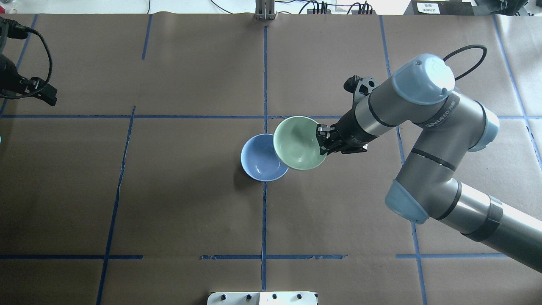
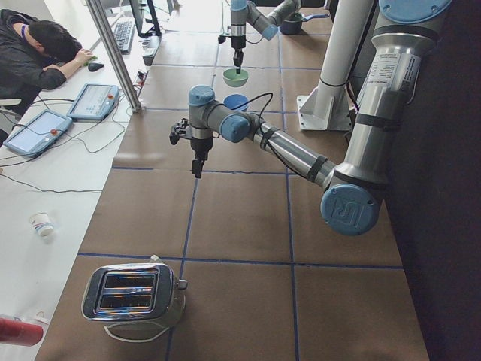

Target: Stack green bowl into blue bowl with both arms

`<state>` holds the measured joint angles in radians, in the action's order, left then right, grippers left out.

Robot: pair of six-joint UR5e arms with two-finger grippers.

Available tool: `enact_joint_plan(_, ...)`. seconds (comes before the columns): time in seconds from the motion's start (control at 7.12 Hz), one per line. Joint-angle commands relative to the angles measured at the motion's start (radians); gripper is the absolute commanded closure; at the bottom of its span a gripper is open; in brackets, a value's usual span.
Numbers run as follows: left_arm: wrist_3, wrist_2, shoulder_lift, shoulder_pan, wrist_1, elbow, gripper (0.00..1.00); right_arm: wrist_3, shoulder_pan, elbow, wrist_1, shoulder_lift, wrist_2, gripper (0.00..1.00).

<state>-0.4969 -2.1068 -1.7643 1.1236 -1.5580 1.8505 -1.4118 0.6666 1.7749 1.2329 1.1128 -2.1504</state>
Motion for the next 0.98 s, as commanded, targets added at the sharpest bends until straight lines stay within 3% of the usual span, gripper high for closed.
enact_joint_plan(0.0,0.061,-0.004,0.005,0.042,0.001,-0.024,0.00,-0.027,-0.051,-0.076,0.003,-0.091,0.067,1.00)
enact_joint_plan(0.84,0.061,-0.005,0.025,0.044,-0.011,-0.036,0.00,-0.029,-0.079,-0.121,0.003,-0.137,0.102,0.97)
